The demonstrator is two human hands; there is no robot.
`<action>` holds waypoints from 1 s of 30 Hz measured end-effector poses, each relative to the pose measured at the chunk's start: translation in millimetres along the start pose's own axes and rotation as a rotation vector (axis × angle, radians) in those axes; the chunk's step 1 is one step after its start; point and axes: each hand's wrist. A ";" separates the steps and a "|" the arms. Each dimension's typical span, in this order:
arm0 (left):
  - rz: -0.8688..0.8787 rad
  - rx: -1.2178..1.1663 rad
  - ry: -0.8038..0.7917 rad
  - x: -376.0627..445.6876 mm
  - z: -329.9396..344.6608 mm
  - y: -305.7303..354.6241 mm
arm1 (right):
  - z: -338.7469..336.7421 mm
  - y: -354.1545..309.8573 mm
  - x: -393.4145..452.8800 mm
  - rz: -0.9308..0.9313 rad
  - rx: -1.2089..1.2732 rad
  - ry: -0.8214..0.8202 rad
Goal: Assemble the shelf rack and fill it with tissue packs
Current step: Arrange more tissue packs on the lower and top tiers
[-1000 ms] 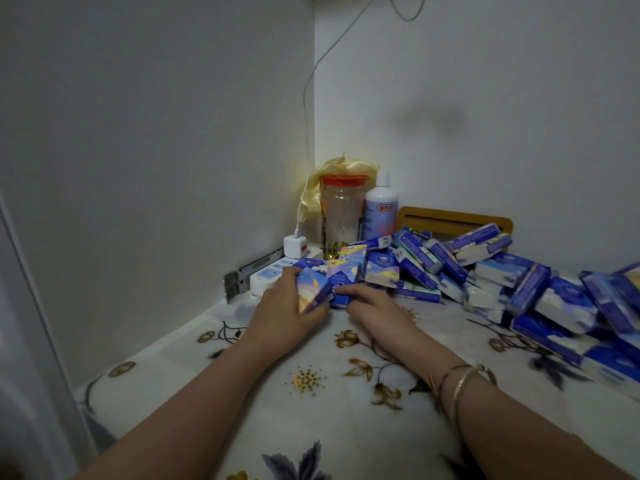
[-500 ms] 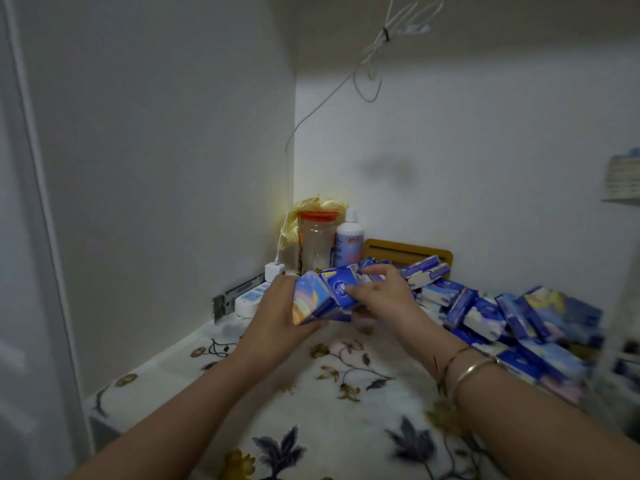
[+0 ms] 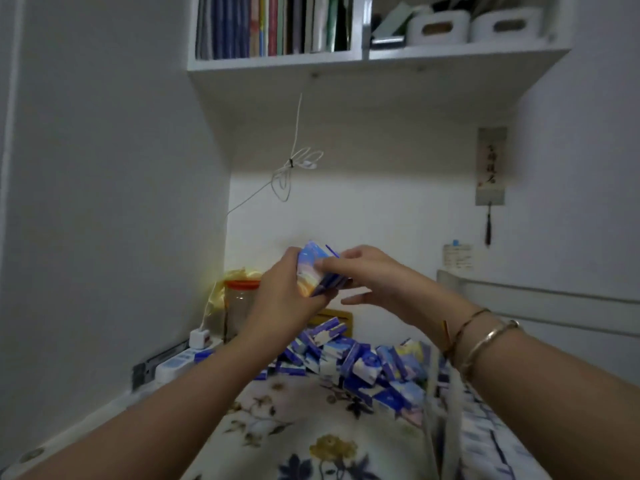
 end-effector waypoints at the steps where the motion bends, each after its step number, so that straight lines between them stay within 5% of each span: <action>1: 0.012 -0.011 0.010 6.7 4.8 14.8 | -12.8 -7.7 -5.6 -0.020 -0.030 0.022; 5: 0.030 -0.180 -0.060 35.7 31.6 66.6 | -75.9 -25.3 -21.0 -0.047 -0.117 0.120; 13: -0.009 -0.449 -0.519 87.2 105.5 93.4 | -179.8 -7.7 -19.1 0.043 -0.353 0.142; 24: -0.136 -0.200 -0.596 112.7 177.8 80.3 | -210.0 50.3 26.6 0.259 -0.497 0.081; 30: -0.237 -0.157 -0.687 120.5 182.3 79.3 | -216.5 64.7 42.3 0.277 -0.802 0.077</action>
Point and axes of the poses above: each hand's wrist, its own x-axis towards the middle knuckle, its own z-axis out of the palm, y = z × x, and after that the axes turned 5 degrees about z, right-handed
